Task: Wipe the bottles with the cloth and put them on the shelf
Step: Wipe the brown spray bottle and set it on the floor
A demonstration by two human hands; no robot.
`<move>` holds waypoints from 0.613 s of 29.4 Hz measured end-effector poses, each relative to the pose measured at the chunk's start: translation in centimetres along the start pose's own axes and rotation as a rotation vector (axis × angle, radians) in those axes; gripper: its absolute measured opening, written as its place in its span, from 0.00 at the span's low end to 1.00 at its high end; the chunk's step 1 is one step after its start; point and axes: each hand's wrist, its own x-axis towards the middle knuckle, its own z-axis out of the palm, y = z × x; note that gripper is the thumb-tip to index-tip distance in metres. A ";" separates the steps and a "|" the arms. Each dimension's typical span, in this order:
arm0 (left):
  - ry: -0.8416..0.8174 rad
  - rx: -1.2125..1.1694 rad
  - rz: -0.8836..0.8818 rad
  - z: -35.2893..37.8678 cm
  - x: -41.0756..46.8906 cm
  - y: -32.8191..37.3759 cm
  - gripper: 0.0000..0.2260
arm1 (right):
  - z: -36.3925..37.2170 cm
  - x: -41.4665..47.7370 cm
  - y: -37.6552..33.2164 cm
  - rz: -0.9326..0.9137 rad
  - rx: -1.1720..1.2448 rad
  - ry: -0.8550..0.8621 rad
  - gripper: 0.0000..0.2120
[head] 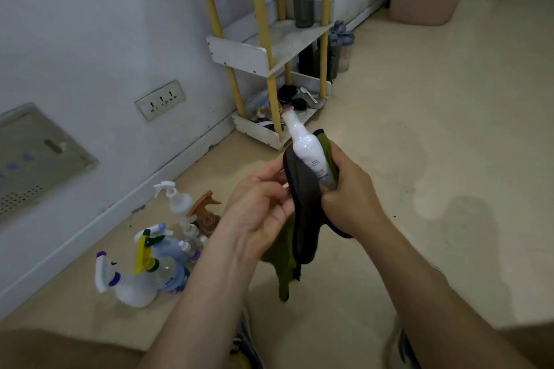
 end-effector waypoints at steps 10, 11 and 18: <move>0.064 0.569 0.274 1.0 -0.8 -1.4 0.03 | 2.8 -3.6 -3.2 0.141 0.648 -0.123 0.30; 0.106 0.498 0.292 1.2 -0.5 -1.5 0.03 | 2.8 -3.6 -3.5 0.155 0.645 -0.129 0.27; 0.193 1.059 0.608 1.5 0.4 -1.4 0.13 | -0.1 -2.9 -3.0 0.222 0.857 -0.275 0.15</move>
